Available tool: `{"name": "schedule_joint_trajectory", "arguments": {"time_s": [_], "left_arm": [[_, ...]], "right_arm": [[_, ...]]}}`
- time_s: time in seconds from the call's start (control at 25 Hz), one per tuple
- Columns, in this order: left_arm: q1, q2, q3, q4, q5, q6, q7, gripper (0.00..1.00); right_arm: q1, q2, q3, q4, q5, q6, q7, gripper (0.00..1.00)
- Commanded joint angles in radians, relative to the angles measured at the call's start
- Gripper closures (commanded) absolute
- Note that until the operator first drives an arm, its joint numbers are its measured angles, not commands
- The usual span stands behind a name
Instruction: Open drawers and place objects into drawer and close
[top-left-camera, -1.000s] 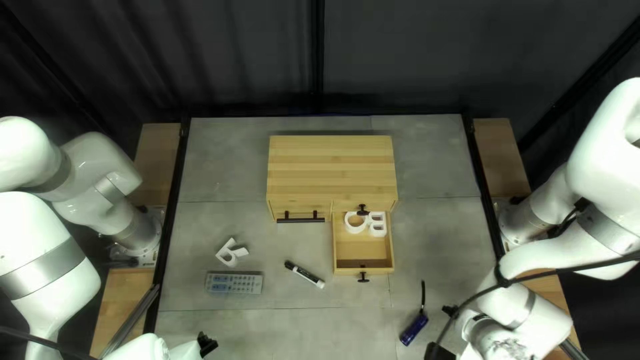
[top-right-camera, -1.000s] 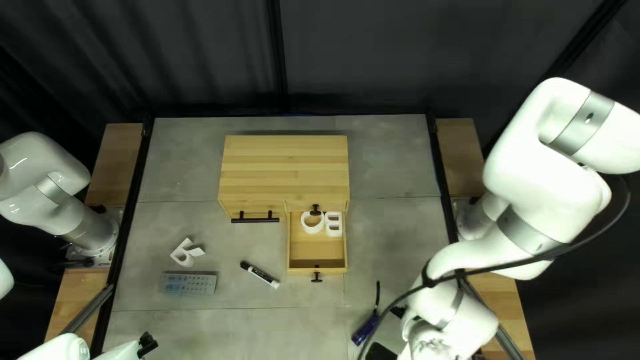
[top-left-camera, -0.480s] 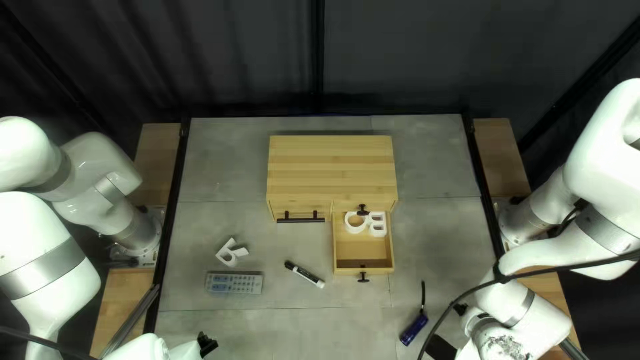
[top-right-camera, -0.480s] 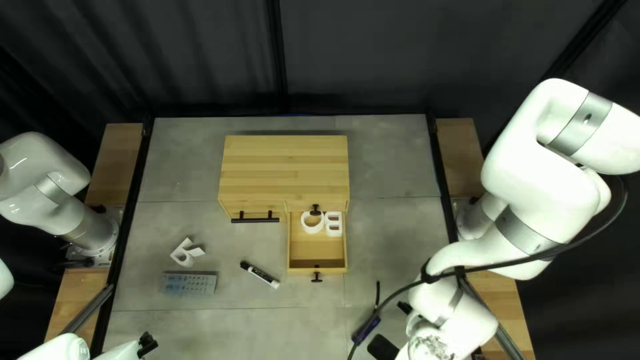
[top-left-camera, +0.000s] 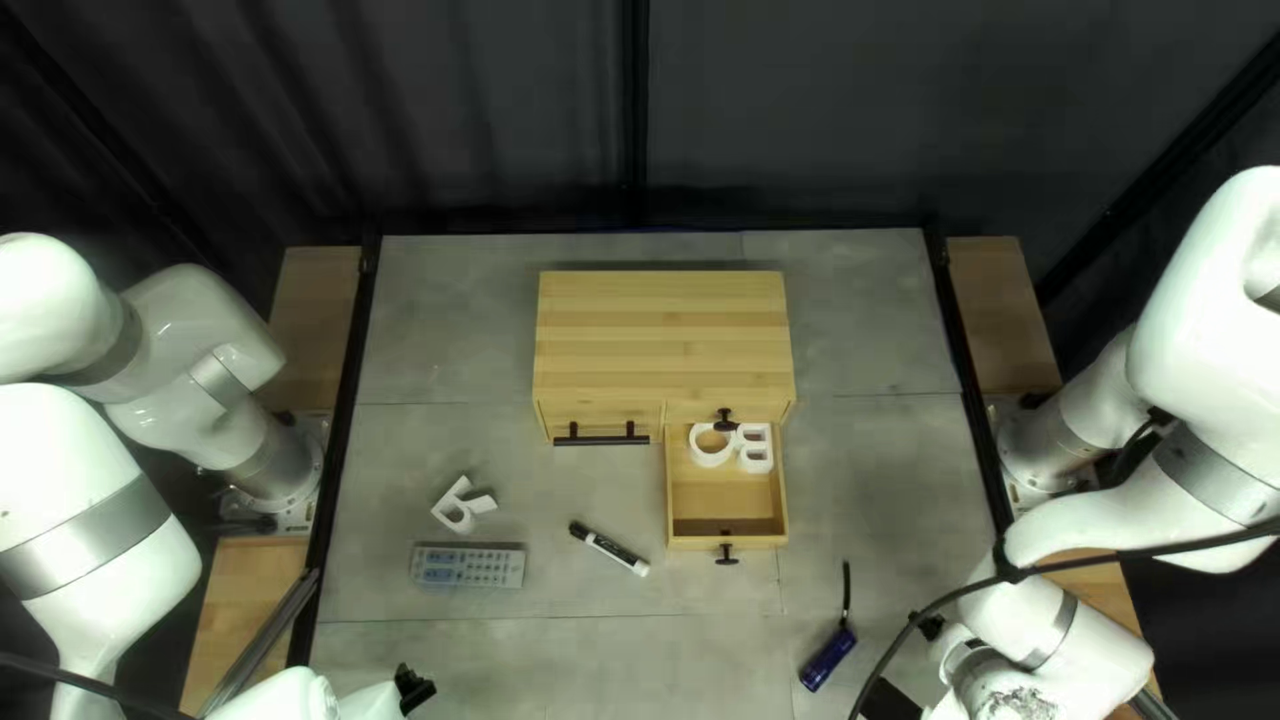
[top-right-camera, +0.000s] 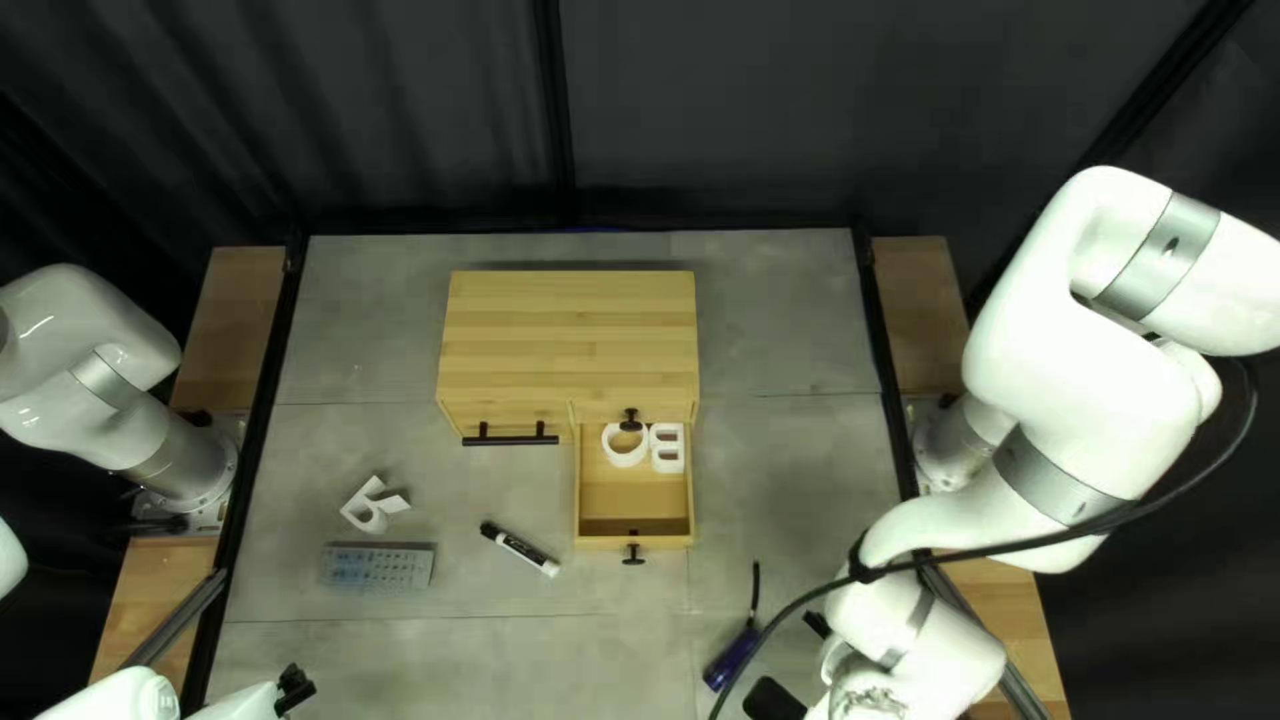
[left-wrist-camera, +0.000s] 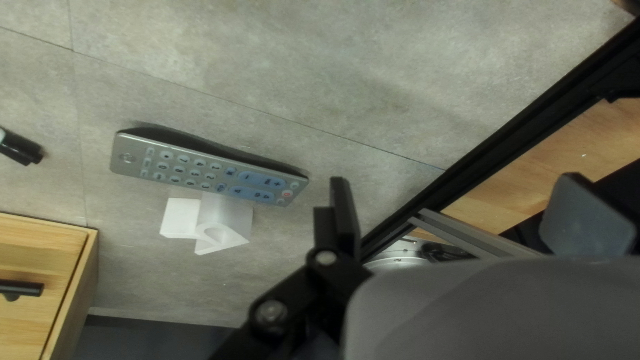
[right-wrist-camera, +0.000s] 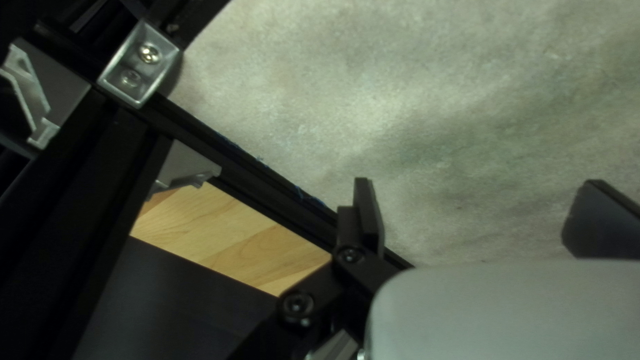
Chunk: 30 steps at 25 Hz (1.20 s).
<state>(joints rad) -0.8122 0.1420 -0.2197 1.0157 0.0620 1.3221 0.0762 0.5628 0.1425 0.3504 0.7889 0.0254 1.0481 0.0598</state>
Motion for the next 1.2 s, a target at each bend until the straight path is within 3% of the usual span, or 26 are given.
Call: {"name": "schedule_joint_trajectory", "arguments": {"time_s": [0.04,0.12,0.28,0.48,0.72,0.84,1.2], "left_arm": [[0.000,0.000,0.000,0.000,0.000,0.000,0.000,0.00],[0.006,-0.012,0.004,0.000,-0.015,0.013,0.001,0.00],[0.063,-0.080,0.061,0.053,0.028,0.191,0.075,0.00],[0.102,-0.078,0.099,0.078,0.089,0.257,0.132,0.00],[0.135,-0.084,0.132,-0.003,0.137,0.193,0.172,0.00],[0.161,-0.113,0.156,-0.091,0.153,0.132,0.175,0.00],[0.203,-0.199,0.198,-0.285,0.124,-0.017,0.120,0.00]], "right_arm": [[0.000,0.000,0.000,0.000,0.000,0.000,0.000,0.00],[0.000,0.000,0.000,0.000,0.000,0.000,0.000,0.00],[0.000,0.000,0.000,0.000,0.000,0.000,0.000,0.00],[0.000,0.000,0.000,0.000,0.000,0.000,0.000,0.00],[0.000,0.000,0.000,0.000,0.000,0.000,0.000,0.00],[0.000,0.000,0.000,0.000,0.000,0.000,0.000,0.00],[0.000,0.000,0.000,0.000,0.000,0.000,0.000,0.00]]}}
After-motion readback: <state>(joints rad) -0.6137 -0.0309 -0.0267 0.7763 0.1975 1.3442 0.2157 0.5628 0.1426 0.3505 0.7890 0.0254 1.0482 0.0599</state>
